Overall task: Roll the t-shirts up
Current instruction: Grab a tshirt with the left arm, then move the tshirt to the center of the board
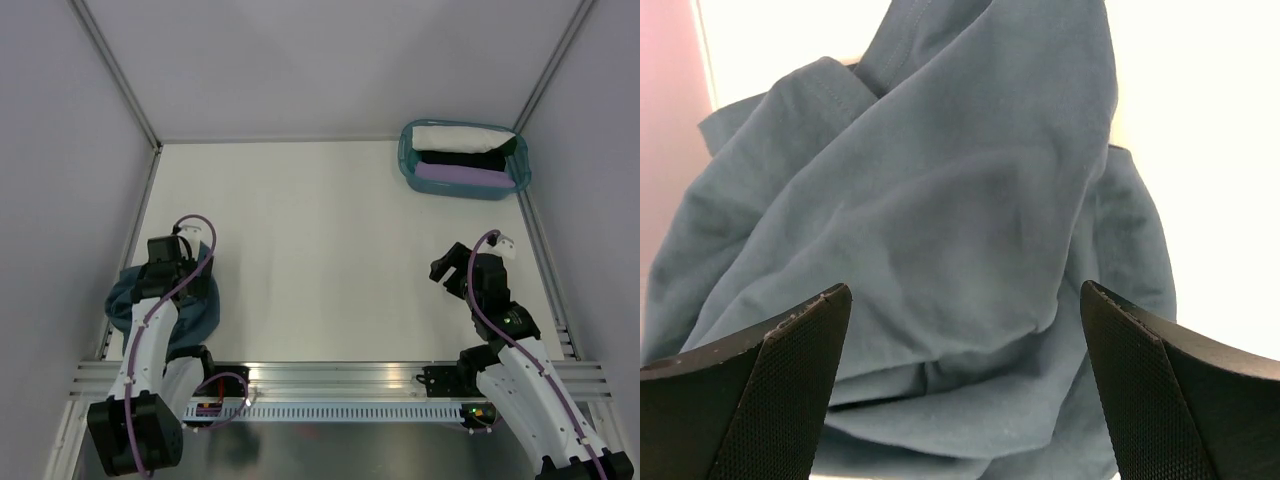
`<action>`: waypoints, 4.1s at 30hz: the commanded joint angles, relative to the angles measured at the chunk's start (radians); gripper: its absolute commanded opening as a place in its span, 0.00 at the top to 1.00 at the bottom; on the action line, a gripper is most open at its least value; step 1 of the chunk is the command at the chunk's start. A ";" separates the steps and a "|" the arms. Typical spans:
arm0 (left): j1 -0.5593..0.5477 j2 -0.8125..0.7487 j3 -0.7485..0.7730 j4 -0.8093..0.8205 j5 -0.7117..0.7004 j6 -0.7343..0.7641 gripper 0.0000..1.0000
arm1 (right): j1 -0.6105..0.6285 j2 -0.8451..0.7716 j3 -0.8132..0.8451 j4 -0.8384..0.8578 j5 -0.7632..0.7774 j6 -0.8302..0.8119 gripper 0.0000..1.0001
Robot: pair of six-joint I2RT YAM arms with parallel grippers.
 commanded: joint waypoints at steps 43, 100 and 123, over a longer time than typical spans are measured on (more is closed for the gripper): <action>-0.369 0.249 0.930 -0.485 0.458 -0.005 0.98 | 0.497 0.501 0.422 0.454 -0.203 -0.239 0.24; -0.300 0.455 1.179 -0.454 0.537 -0.005 0.02 | 0.841 0.911 1.393 0.241 -0.214 -0.374 1.00; -0.331 0.498 0.843 -0.453 0.501 0.110 0.07 | 0.229 1.346 1.323 -0.108 -0.096 -0.271 0.27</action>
